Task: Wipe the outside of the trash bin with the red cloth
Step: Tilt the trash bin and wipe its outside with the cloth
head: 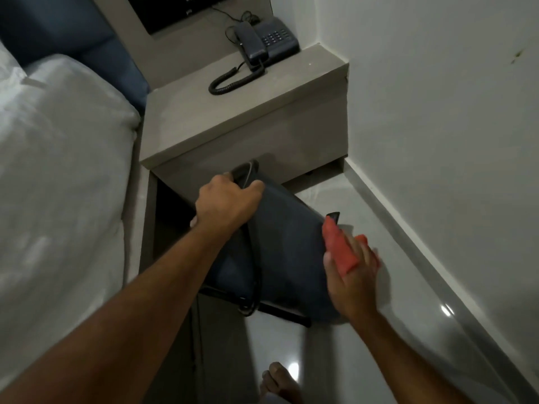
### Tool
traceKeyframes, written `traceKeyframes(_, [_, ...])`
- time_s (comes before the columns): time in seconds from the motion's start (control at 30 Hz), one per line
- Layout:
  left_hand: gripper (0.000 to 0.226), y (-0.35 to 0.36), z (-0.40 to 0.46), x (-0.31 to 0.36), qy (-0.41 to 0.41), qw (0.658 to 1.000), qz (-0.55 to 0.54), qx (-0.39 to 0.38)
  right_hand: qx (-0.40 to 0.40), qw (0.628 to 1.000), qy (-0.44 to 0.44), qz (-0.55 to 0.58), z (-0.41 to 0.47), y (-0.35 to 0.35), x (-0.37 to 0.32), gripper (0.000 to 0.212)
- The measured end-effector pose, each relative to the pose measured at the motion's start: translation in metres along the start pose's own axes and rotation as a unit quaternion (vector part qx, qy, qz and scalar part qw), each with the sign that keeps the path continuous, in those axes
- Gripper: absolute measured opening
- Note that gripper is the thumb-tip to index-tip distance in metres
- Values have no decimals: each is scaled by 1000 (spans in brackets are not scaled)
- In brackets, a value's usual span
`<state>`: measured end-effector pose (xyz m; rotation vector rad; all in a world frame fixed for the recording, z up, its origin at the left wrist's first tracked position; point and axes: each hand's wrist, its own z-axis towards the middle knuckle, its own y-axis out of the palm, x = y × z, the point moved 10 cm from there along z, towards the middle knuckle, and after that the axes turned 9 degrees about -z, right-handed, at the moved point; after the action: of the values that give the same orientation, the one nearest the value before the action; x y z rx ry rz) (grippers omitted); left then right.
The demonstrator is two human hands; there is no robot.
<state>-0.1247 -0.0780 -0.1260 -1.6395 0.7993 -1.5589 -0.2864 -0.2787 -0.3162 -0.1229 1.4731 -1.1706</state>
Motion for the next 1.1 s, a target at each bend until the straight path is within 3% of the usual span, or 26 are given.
traceKeyframes(0.07, [62, 0, -3, 1, -12, 1000, 1, 3, -62, 997, 11, 39, 30, 3, -20, 60])
traceKeyframes(0.13, [60, -3, -4, -3, -30, 999, -4, 10, -65, 989, -133, -5, 30, 5, -73, 69])
traceKeyframes(0.2, [59, -6, -2, -7, -38, 999, -9, 10, -29, 950, -304, -73, 5, 12, -123, 83])
traceKeyframes(0.3, [56, -9, 1, -11, -42, 999, -10, 2, -13, 873, -466, -141, -37, 31, -170, 73])
traceKeyframes(0.4, [54, -10, 6, -12, -32, 999, -5, 9, -69, 723, -637, -259, -90, 75, -189, 59])
traceKeyframes(0.43, [54, -9, 6, -10, -25, 1000, 1, 10, -77, 681, -657, -314, -103, 89, -187, 62])
traceKeyframes(0.47, [55, -6, 6, -7, -15, 1000, 9, 7, -84, 665, -655, -350, -110, 98, -180, 63])
traceKeyframes(0.53, [55, 1, 3, 2, 12, 1000, 26, -1, -79, 685, -635, -348, -123, 101, -157, 55])
traceKeyframes(0.67, [53, 4, 3, 9, 43, 999, 20, -9, 27, 841, -482, -243, -128, 57, -59, 65])
traceKeyframes(0.8, [55, -6, 4, 6, 58, 998, 11, -1, 5, 944, -306, -122, -115, 29, 19, 74])
traceKeyframes(0.9, [60, -11, -9, 7, 61, 998, -20, 7, -1, 985, -168, -37, -78, 20, 15, 59])
traceKeyframes(0.97, [70, -8, -21, 16, 88, 996, -9, 9, 17, 998, -7, 54, -45, 7, 7, 58])
traceKeyframes(1.03, [78, 1, -38, 32, 147, 989, 8, -1, 15, 986, 109, 125, -19, 0, -4, 60])
traceKeyframes(1.1, [81, 18, -59, 50, 230, 972, 26, -31, -1, 966, 129, 226, -2, -2, -27, 61])
